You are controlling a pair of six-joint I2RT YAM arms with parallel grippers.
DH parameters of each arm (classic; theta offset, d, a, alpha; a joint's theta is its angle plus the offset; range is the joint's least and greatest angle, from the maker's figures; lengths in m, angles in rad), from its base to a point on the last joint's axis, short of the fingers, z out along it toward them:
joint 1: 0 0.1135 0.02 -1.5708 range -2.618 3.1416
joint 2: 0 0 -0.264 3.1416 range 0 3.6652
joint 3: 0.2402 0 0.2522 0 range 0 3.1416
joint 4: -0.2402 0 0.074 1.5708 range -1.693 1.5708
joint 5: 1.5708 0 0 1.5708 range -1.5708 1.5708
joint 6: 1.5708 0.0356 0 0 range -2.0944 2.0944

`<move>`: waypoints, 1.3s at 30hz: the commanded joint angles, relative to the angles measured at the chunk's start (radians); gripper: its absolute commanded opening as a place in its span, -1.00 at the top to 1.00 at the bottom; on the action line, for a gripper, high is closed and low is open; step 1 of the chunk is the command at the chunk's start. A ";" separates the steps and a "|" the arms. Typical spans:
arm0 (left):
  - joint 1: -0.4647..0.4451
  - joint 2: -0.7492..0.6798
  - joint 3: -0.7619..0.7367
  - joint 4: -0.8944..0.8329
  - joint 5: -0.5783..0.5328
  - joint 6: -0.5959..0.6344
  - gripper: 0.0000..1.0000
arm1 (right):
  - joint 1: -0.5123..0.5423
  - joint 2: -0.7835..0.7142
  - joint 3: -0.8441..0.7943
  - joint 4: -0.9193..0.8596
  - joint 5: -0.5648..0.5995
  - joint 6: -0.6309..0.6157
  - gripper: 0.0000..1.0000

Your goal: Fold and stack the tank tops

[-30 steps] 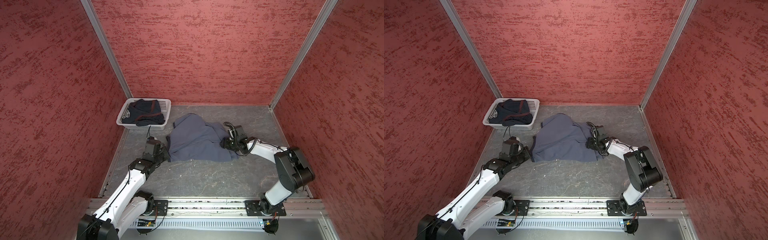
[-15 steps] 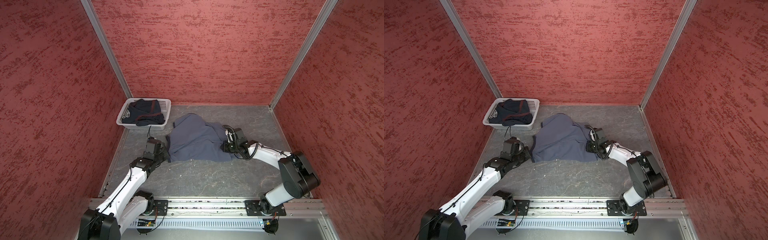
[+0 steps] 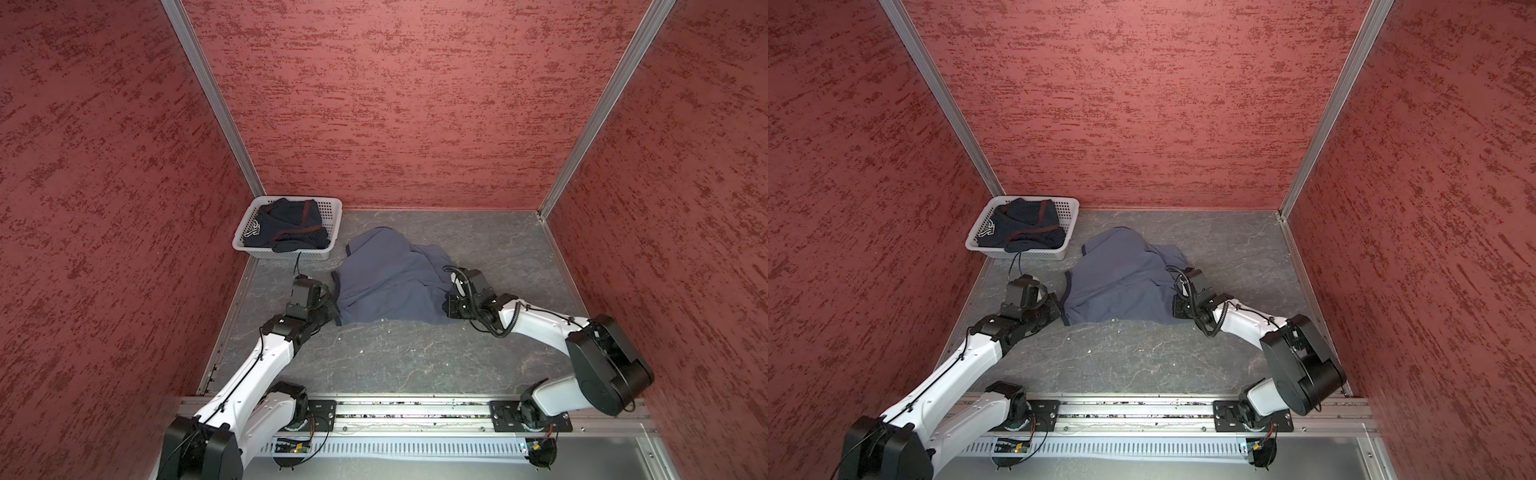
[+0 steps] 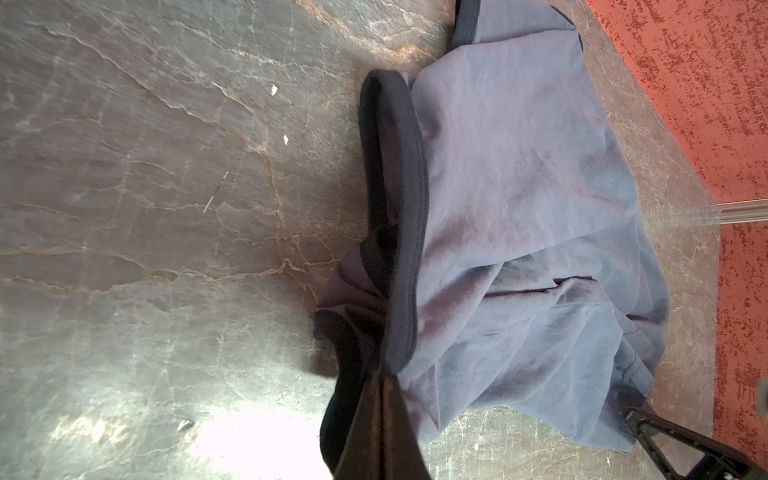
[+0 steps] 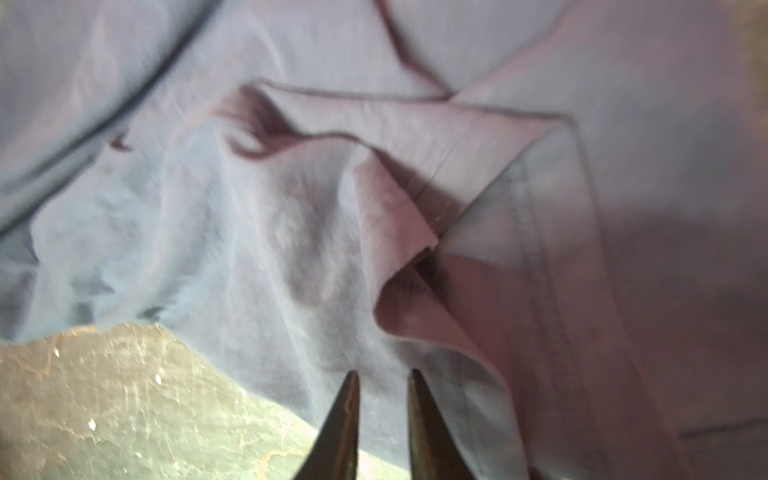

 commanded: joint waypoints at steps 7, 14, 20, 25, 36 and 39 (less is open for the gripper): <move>0.020 -0.021 -0.025 0.006 0.009 0.003 1.00 | -0.075 -0.031 0.083 0.001 -0.007 0.084 -0.04; 0.022 -0.033 -0.030 -0.001 0.012 0.005 1.00 | -0.114 0.095 0.123 0.040 -0.064 0.194 -0.05; 0.027 -0.037 -0.043 0.003 0.016 0.003 1.00 | -0.113 0.175 0.122 0.123 -0.097 0.256 0.00; 0.028 -0.033 -0.042 0.006 0.021 0.006 1.00 | -0.113 0.230 0.159 0.164 -0.103 0.248 0.04; 0.035 -0.036 -0.044 -0.001 0.022 0.009 1.00 | -0.116 0.304 0.292 0.168 -0.139 0.225 0.12; 0.036 -0.037 -0.041 -0.006 0.022 0.011 1.00 | -0.117 0.312 0.307 0.157 -0.144 0.221 0.19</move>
